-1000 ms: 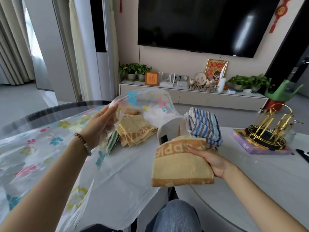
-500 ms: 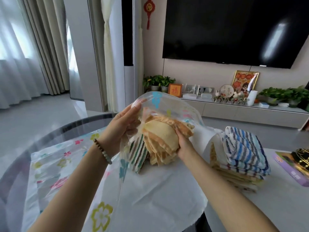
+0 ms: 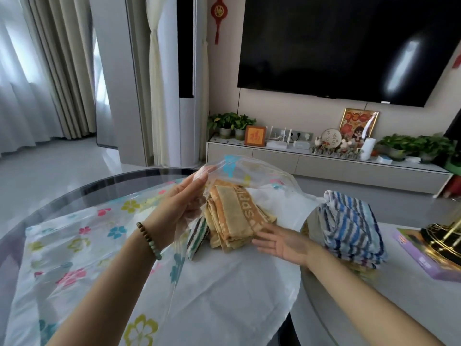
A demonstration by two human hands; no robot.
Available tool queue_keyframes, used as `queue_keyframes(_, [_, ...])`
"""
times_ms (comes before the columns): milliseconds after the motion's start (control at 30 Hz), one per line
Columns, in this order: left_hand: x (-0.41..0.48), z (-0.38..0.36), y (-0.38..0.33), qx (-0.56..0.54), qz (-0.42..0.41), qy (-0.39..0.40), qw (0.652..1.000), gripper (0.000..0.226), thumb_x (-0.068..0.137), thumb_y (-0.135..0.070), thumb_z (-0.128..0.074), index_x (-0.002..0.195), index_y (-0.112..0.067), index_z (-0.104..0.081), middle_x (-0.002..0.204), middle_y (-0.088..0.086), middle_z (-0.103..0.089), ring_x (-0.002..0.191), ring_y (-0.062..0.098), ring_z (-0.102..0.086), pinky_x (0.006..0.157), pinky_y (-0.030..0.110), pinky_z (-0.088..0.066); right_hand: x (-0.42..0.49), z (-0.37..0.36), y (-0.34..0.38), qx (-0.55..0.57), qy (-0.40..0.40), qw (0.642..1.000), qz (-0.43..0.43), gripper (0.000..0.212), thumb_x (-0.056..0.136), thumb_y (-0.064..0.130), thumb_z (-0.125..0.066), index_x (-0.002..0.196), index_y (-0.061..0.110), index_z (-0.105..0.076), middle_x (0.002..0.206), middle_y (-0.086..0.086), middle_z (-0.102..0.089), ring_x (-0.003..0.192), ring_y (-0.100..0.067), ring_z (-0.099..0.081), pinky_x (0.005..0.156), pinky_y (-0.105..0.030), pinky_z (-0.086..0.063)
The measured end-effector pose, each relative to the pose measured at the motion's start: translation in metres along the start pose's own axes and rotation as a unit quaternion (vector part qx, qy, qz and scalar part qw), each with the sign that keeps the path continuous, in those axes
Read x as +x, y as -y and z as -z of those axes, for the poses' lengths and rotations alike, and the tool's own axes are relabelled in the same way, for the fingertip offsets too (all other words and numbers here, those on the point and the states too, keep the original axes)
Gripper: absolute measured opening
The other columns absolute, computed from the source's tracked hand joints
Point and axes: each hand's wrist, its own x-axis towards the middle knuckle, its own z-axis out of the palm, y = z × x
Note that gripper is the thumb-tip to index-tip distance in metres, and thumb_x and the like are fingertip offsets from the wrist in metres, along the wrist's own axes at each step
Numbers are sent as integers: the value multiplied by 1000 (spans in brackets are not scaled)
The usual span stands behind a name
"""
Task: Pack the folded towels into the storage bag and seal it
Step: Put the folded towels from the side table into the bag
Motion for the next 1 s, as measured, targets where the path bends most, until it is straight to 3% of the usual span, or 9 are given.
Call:
queue_keyframes(167, [8,-12,8,0,18,-36,999,35,80,-38,-60,113,-29,-66,54,-13,-37,43,1,-32,39,9,-27,-92,53,47,-78,12,995,54,44,86,22,-59,128,7,-54,122,-16,-66,103,-27,-68,88,-35,-57])
queue_keyframes(233, [12,-16,11,4,21,-49,999,36,81,-39,-60,115,-29,-65,54,-13,-36,43,2,-32,39,9,-25,-113,79,60,-100,-68,986,112,44,83,19,-63,124,4,-56,114,-14,-70,92,-22,-71,76,-29,-59])
queue_keyframes(300, [16,-17,13,10,18,-54,998,39,81,-41,-58,118,-29,-63,56,-13,-33,42,2,-31,40,11,-21,-119,107,68,-133,-200,954,179,33,86,15,-64,117,5,-58,123,-19,-64,92,-19,-67,76,-27,-56])
queue_keyframes(433, [20,-21,15,12,17,-52,998,39,83,-42,-55,119,-27,-60,54,-12,-30,41,1,-26,40,12,-16,-110,156,71,-213,-415,870,158,68,83,25,-71,139,4,-38,146,-18,-41,130,-29,-44,106,-40,-38])
queue_keyframes(533, [21,-22,15,15,13,-56,998,36,83,-41,-55,116,-29,-60,53,-12,-30,41,1,-25,42,14,-14,-97,175,62,-190,-421,885,61,84,79,39,-73,143,2,-32,146,-17,-42,130,-34,-45,107,-46,-39])
queue_keyframes(633, [20,-19,14,9,16,-59,998,28,85,-39,-55,109,-32,-68,52,-13,-33,40,1,-27,41,13,-15,-85,179,58,-182,-425,886,39,80,74,43,-76,133,-3,-47,139,-17,-51,124,-34,-51,106,-45,-41])
queue_keyframes(767, [20,-11,14,-3,24,-55,998,33,83,-40,-58,114,-30,-65,52,-12,-37,39,1,-29,35,8,-23,-75,177,58,-180,-438,881,12,87,69,43,-80,133,-4,-44,143,-18,-47,128,-35,-47,105,-42,-41])
queue_keyframes(900, [20,-4,16,-19,35,-44,998,35,81,-39,-61,114,-28,-65,53,-11,-41,39,1,-33,34,7,-30,-71,177,57,-183,-462,868,15,81,66,38,-84,125,-6,-50,131,-21,-56,116,-37,-56,95,-41,-48])
queue_keyframes(1000, [20,-2,17,-16,35,-46,998,27,80,-41,-63,104,-31,-69,53,-11,-41,39,1,-33,34,7,-30,-72,173,58,-198,-476,856,34,70,72,35,-80,121,-6,-51,130,-21,-56,113,-36,-55,79,-33,-43])
